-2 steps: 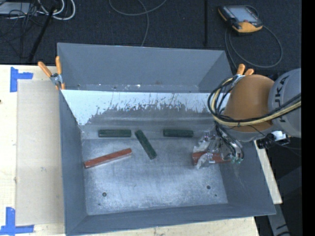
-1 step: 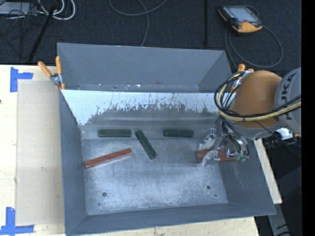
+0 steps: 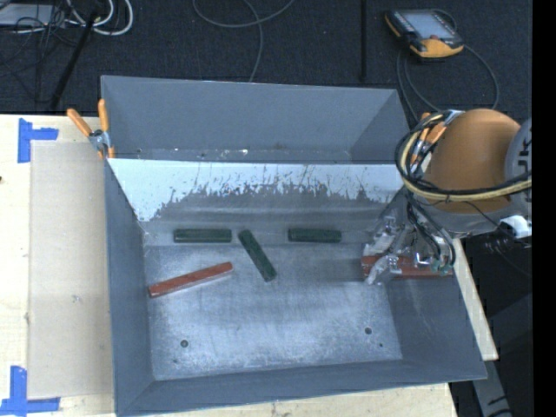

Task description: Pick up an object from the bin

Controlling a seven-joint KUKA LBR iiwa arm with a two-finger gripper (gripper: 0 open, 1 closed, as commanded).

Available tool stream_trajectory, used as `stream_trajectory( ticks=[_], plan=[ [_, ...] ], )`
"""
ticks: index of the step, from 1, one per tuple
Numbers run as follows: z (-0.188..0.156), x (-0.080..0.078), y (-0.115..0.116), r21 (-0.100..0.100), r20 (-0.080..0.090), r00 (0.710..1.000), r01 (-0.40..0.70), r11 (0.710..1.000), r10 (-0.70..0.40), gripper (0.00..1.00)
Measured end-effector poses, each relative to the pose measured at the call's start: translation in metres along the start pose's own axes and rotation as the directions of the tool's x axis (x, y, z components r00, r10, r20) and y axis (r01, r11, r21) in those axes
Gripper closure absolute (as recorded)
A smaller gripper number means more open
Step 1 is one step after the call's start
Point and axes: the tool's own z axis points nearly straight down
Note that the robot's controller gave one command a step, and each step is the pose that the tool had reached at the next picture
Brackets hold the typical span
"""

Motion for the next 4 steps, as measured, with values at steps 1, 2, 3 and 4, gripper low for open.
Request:
stream_trajectory(
  ticks=[1, 2, 3, 4],
  plan=[
    [-0.021, -0.004, -0.005, 0.001, 0.006, 1.0, -0.016, 1.0, 0.016, 1.0],
    [-0.002, -0.004, -0.002, 0.001, 0.003, 1.0, -0.016, 1.0, 0.016, 1.0],
    [-0.034, 0.002, -0.006, 0.001, -0.003, 1.0, -0.025, 1.0, 0.025, 1.0],
    [-0.056, 0.016, 0.001, 0.001, 0.006, 0.997, -0.072, 0.997, 0.072, 1.0]
  ],
)
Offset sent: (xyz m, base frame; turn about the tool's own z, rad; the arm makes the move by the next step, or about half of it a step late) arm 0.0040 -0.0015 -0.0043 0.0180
